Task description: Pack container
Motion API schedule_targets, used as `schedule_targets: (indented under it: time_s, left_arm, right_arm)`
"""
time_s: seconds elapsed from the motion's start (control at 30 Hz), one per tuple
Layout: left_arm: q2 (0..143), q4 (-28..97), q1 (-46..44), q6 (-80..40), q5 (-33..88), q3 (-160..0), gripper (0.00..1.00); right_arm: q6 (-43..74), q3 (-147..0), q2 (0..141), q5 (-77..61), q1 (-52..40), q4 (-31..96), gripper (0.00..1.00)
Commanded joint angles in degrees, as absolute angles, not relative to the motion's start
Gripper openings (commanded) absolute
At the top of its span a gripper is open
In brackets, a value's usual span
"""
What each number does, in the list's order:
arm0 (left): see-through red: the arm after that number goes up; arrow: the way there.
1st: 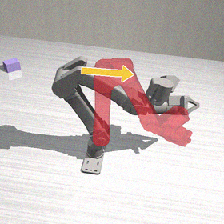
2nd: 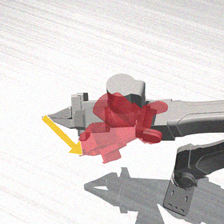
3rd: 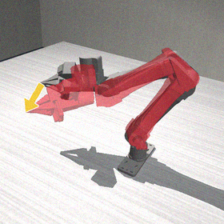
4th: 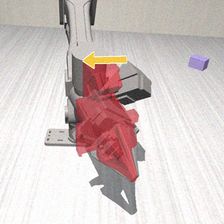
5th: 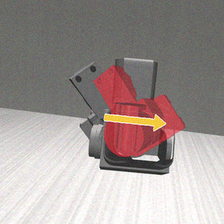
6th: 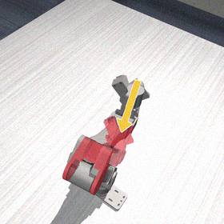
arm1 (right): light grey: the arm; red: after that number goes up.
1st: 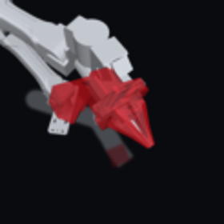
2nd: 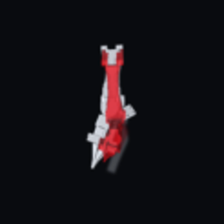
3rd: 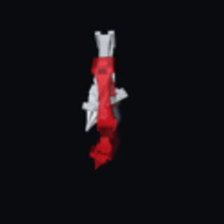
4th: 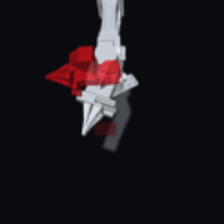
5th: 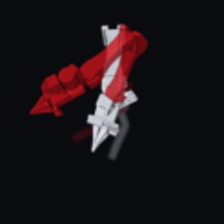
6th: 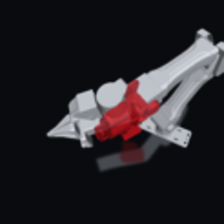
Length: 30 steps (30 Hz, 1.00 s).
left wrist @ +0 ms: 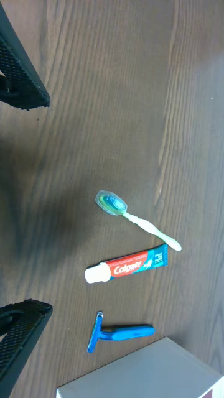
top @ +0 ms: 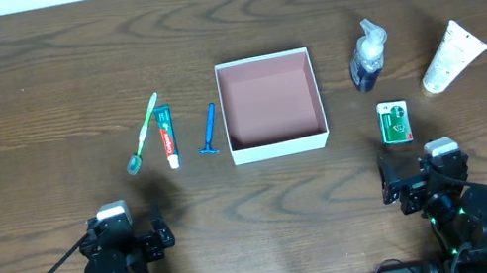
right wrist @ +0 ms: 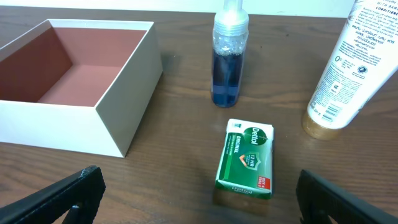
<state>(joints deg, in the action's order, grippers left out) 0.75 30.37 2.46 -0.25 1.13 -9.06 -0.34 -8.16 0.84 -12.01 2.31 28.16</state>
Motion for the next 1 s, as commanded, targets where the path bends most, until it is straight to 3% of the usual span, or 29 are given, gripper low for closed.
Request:
schedule_targets:
  time_s: [0.0, 0.97]
  left_arm:
    - [1.04, 30.44, 2.17, -1.19, 1.04, -8.25, 0.98]
    - [1.04, 30.44, 2.17, -1.19, 1.04, -8.25, 0.98]
  right_arm:
    - [-0.91, -7.84, 0.32, -12.45, 1.76, 28.03, 0.99]
    - [3.53, -7.84, 0.32, -14.02, 1.76, 27.99, 0.99]
